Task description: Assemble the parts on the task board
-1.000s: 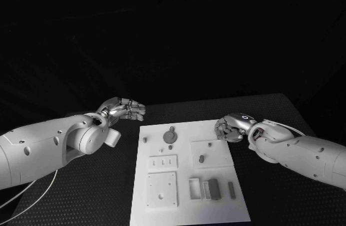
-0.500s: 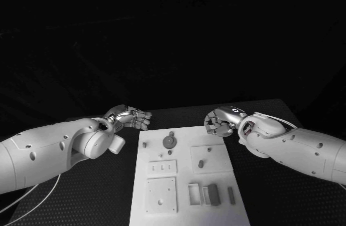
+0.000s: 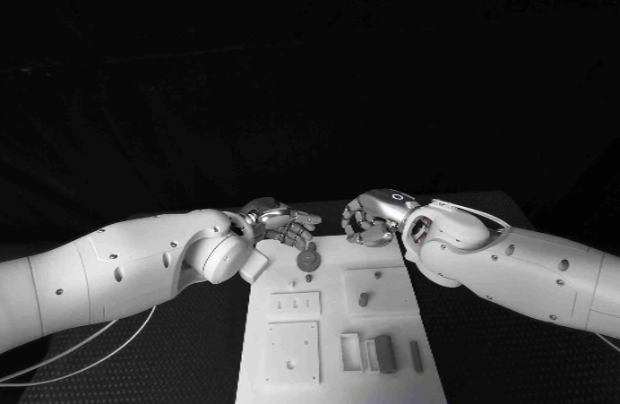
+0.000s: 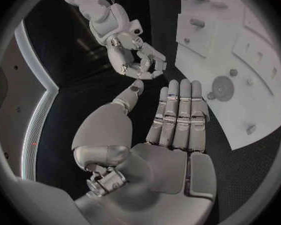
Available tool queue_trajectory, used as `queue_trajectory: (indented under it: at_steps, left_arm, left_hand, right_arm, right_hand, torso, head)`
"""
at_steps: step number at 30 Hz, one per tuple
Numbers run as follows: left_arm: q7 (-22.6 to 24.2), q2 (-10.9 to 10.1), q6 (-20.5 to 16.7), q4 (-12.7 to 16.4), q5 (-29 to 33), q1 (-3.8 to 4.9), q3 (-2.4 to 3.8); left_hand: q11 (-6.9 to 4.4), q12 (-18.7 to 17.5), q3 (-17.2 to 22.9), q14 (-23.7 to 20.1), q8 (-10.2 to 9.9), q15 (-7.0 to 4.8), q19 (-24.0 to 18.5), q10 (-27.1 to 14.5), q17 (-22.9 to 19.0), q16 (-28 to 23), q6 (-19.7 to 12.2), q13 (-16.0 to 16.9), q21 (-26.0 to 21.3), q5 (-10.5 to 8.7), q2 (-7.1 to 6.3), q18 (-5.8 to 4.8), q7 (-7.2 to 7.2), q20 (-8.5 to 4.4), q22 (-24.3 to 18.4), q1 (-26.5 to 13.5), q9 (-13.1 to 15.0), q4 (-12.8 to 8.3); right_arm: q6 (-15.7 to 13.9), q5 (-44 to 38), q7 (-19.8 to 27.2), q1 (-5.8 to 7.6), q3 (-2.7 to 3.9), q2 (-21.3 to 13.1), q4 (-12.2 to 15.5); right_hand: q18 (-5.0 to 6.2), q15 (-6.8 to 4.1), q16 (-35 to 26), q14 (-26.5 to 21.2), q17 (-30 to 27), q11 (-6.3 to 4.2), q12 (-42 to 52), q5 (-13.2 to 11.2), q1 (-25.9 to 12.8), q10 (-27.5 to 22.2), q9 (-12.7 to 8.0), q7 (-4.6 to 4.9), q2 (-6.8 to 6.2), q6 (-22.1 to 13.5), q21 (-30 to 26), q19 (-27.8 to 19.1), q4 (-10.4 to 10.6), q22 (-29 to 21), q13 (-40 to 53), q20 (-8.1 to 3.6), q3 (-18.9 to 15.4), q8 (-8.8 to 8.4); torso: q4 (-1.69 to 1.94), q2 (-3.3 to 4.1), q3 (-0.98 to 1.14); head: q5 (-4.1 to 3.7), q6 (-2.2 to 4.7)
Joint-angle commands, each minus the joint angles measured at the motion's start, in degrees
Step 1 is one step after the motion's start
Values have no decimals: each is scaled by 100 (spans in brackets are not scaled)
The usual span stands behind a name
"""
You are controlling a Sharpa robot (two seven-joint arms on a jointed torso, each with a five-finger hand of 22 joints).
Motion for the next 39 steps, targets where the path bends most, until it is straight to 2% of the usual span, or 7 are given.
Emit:
queue_trajectory:
  at_steps: [1,7,15,32,39]
  left_arm:
    - [-313,80,-139,26,-160,3,-9]
    - [-263,191,-263,50,-137,-1,-23]
    - [-319,240,-233,78,-125,-2,-25]
    - [-441,251,-149,92,-126,-1,-27]
    - [-436,273,-204,52,-123,-1,-27]
  left_hand:
    - [13,-18,-22,-35,-26,-1,-32,-26,15,-20,-14,2,-23,-6,-1,19,12,17,1,-92,-14,34]
    - [-4,2,-14,-20,-31,-9,-8,9,45,-12,5,26,-15,-9,-3,33,7,11,13,-103,-23,48]
    - [-4,0,-8,-23,-32,-8,-9,6,56,-15,14,33,-17,-10,6,34,4,12,16,-94,-27,42]
    - [-4,0,-15,-25,-39,-6,-6,5,79,-17,22,48,-19,-11,25,36,5,15,25,-123,-36,59]
    - [-4,-3,0,-28,-48,-8,-8,-1,98,-21,25,59,-23,-10,69,40,4,14,31,-106,-45,51]
  right_arm:
    - [32,-26,-236,1,1,74,55]
    - [12,-22,-263,-1,1,211,121]
    - [-39,-91,-270,-3,1,286,186]
    - [-108,-127,-281,-21,1,330,325]
    - [-75,-126,-284,-21,1,348,358]
  right_hand:
    - [32,-6,30,60,8,-13,-8,24,-32,43,234,94,56,498,31,12,-34,98,-8,-21,-7,139]
    - [32,-9,32,75,13,-14,-9,24,-40,54,236,93,60,501,32,21,-51,96,-10,-26,-3,139]
    - [32,-11,32,79,4,-15,-12,24,-46,61,238,94,63,502,34,29,-66,96,-12,-31,0,137]
    - [32,-14,37,112,26,-16,-17,24,-60,75,241,92,69,510,36,46,-91,93,-17,-41,9,136]
    - [32,-16,38,119,27,-17,-18,24,-66,81,242,92,66,512,37,52,-100,93,-19,-44,10,135]
  torso:
    - [-3,-55,-30]
    - [-7,-84,-45]
    - [-8,-66,-32]
    - [-1,-62,-27]
    - [-1,-57,-32]
  head:
    - [38,-10]
    - [45,-13]
    - [35,10]
    - [33,2]
    - [21,-4]
